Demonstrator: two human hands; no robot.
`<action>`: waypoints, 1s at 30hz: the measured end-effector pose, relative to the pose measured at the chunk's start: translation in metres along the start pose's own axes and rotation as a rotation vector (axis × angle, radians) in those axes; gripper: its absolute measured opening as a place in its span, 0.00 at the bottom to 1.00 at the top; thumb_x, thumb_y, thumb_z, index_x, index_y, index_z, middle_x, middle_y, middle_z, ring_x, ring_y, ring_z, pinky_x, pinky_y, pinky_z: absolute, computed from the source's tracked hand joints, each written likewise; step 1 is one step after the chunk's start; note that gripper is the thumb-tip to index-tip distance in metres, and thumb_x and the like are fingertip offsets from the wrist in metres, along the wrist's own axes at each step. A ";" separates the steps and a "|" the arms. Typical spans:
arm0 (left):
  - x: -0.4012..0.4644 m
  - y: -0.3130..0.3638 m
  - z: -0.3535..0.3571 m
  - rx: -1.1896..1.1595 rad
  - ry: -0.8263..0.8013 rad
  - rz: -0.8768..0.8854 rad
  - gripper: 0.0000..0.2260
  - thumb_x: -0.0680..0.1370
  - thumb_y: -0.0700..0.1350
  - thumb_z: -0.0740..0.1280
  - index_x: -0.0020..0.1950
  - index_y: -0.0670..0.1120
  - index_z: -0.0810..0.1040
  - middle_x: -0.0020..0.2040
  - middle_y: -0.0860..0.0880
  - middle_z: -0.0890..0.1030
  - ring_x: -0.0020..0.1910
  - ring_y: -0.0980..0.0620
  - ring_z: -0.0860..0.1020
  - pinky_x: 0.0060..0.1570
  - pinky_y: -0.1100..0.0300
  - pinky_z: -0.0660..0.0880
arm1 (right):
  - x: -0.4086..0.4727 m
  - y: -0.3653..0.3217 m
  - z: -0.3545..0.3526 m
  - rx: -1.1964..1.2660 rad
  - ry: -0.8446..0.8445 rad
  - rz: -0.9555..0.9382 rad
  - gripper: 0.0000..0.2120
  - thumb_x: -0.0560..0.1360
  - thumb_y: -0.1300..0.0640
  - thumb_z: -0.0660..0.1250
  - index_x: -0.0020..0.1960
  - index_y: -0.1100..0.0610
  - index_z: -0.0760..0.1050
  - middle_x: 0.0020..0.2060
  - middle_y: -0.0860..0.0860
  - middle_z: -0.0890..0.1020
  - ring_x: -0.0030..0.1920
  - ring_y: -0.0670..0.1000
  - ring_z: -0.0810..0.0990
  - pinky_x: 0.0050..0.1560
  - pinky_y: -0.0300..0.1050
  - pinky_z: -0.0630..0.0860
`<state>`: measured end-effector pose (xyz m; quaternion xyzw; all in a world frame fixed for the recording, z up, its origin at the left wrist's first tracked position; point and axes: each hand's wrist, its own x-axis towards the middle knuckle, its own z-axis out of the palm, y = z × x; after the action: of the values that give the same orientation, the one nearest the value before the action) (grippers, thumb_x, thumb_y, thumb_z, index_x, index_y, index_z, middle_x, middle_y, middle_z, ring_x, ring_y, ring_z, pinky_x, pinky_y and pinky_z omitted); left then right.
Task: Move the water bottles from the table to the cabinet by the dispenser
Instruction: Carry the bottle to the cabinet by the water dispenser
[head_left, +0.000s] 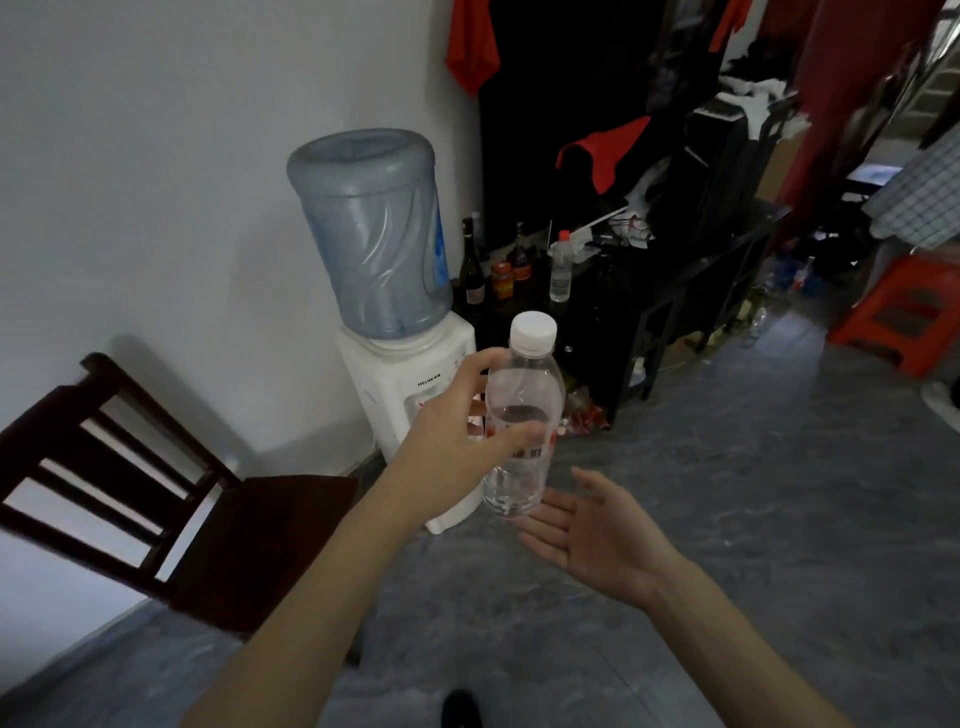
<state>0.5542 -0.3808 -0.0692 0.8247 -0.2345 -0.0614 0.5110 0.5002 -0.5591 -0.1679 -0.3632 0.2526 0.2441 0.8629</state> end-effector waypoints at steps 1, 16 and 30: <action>0.009 -0.003 0.001 -0.001 0.007 -0.002 0.26 0.76 0.51 0.74 0.67 0.65 0.65 0.58 0.64 0.80 0.54 0.69 0.79 0.51 0.73 0.75 | 0.008 -0.007 -0.002 0.003 -0.004 0.000 0.28 0.81 0.45 0.56 0.71 0.65 0.68 0.62 0.63 0.81 0.61 0.59 0.81 0.52 0.51 0.80; 0.242 -0.089 -0.032 0.030 0.049 -0.073 0.26 0.68 0.53 0.81 0.56 0.69 0.70 0.53 0.68 0.79 0.52 0.72 0.77 0.46 0.75 0.74 | 0.194 -0.182 -0.001 -0.071 0.026 0.061 0.26 0.81 0.46 0.57 0.68 0.65 0.73 0.60 0.62 0.82 0.59 0.59 0.82 0.52 0.51 0.80; 0.398 -0.171 -0.021 0.013 -0.013 -0.179 0.29 0.70 0.51 0.80 0.65 0.63 0.71 0.58 0.67 0.78 0.57 0.72 0.76 0.51 0.73 0.75 | 0.349 -0.284 -0.006 -0.002 0.148 0.169 0.28 0.78 0.43 0.62 0.65 0.66 0.75 0.62 0.64 0.80 0.64 0.62 0.77 0.60 0.55 0.76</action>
<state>0.9683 -0.4796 -0.1533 0.8454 -0.1634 -0.1107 0.4964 0.9330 -0.6559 -0.2430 -0.3585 0.3452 0.2886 0.8179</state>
